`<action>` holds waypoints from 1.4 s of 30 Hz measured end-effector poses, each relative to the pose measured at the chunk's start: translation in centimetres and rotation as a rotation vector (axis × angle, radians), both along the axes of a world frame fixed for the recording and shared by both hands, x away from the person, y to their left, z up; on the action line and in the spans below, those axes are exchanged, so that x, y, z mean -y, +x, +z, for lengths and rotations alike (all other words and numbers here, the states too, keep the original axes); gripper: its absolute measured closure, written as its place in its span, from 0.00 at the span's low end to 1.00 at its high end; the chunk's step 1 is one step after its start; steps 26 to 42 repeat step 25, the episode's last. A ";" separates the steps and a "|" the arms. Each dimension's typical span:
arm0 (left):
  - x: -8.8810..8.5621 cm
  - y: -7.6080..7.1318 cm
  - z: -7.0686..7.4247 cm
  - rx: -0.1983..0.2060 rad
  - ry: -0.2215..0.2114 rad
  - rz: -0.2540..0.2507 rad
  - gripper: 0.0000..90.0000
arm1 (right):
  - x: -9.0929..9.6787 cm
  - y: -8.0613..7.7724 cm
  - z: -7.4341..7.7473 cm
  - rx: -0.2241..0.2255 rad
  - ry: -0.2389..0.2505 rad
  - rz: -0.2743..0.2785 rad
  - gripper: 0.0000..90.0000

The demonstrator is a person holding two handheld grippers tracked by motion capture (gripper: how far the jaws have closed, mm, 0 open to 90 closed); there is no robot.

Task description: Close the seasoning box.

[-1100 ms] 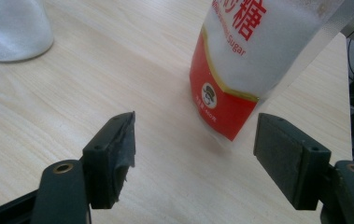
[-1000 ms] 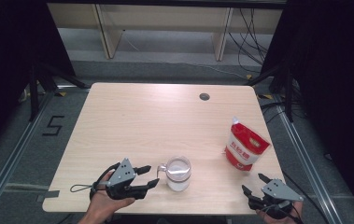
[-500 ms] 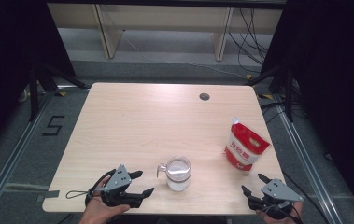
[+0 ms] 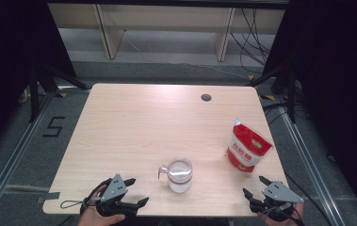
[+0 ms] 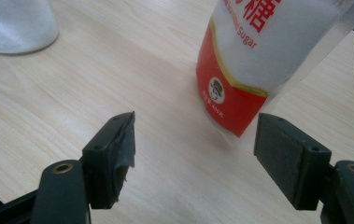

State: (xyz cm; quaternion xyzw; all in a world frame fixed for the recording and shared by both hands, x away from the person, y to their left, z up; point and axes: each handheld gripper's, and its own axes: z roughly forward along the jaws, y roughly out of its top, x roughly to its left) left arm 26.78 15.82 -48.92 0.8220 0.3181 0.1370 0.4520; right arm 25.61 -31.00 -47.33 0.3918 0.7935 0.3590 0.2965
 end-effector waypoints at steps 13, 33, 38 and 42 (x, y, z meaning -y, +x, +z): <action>-0.1 -0.1 -0.5 0.009 0.022 0.015 0.24 | 0.0 0.1 -0.2 0.004 -0.020 0.007 0.34; -0.3 0.0 -0.4 0.008 0.025 0.021 0.24 | 0.0 0.2 -0.3 0.006 -0.026 0.012 0.34; -0.3 0.0 -0.4 0.008 0.025 0.021 0.24 | 0.0 0.2 -0.3 0.006 -0.026 0.012 0.34; -0.3 0.0 -0.4 0.008 0.025 0.021 0.24 | 0.0 0.2 -0.3 0.006 -0.026 0.012 0.34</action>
